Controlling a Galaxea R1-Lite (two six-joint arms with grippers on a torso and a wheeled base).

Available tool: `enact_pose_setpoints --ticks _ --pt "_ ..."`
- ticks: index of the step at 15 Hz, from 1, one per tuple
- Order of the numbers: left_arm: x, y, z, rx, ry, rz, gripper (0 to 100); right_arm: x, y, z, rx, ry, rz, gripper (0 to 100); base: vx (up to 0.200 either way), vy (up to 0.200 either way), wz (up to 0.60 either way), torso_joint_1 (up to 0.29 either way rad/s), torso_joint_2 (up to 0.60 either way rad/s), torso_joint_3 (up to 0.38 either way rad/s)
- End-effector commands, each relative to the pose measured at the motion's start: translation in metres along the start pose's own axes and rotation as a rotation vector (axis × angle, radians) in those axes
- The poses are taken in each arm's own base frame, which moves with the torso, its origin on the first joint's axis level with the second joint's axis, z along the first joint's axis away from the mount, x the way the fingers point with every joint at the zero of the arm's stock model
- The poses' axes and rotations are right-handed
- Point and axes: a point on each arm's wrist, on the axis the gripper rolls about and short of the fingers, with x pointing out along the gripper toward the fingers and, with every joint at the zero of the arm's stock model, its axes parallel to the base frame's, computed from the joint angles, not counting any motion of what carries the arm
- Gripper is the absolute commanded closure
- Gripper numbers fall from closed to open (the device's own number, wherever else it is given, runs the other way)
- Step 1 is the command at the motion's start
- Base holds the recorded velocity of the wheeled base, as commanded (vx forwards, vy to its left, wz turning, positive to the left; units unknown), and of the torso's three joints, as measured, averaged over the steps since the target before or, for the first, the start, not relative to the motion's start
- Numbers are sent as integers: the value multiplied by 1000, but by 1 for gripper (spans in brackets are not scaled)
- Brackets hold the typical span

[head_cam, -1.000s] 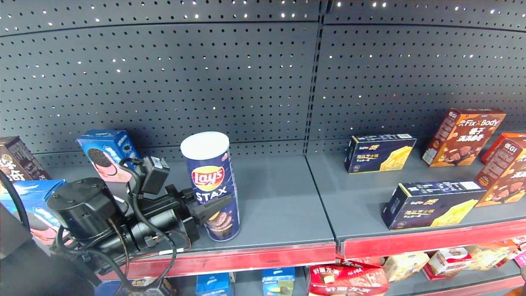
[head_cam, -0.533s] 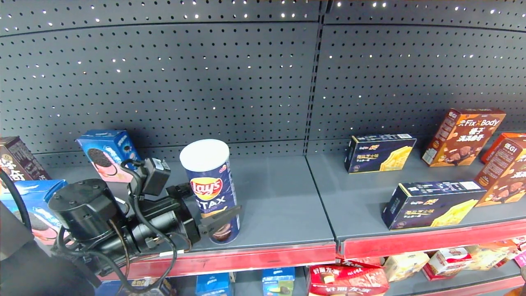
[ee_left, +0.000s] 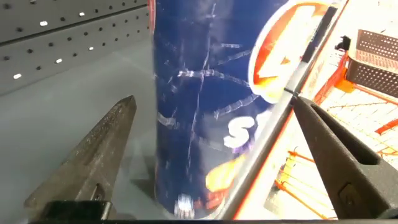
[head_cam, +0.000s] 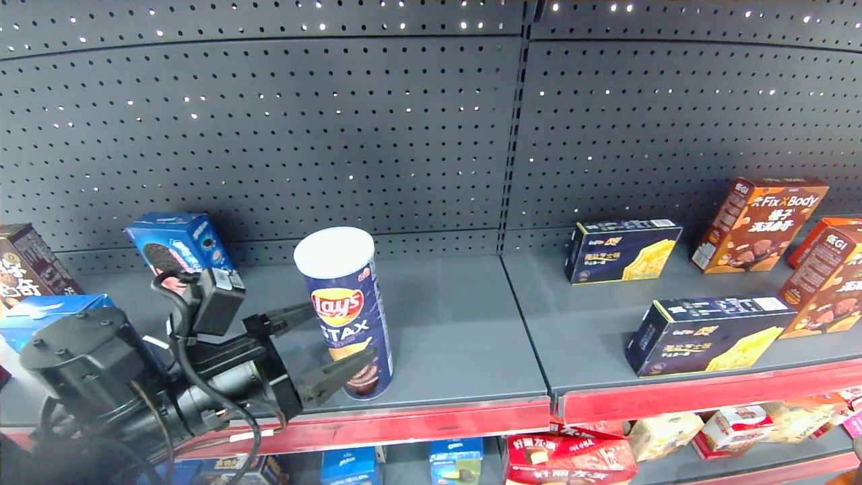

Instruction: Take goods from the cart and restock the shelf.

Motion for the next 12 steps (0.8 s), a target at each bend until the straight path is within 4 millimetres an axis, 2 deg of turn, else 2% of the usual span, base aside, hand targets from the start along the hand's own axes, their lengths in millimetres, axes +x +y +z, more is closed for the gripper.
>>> enact_pose_setpoints --ticks 1,4,7,9,12 --pt "-14 -5 9 17 -27 16 0 0 0 0 -1 0 0 100 0 0 0 0 0 0" --pt "-33 -18 10 18 -29 23 0 0 0 0 1 0 0 100 0 0 0 0 0 0" --pt "-61 -26 9 13 -29 102 0 0 0 0 1 -1 0 100 0 0 0 0 0 0" --pt "-79 -27 22 36 -90 248 0 0 0 0 13 0 0 100 0 0 0 0 0 0" --pt "-100 -43 28 27 -89 366 0 -1 0 0 20 -6 -1 100 0 0 0 0 0 0"
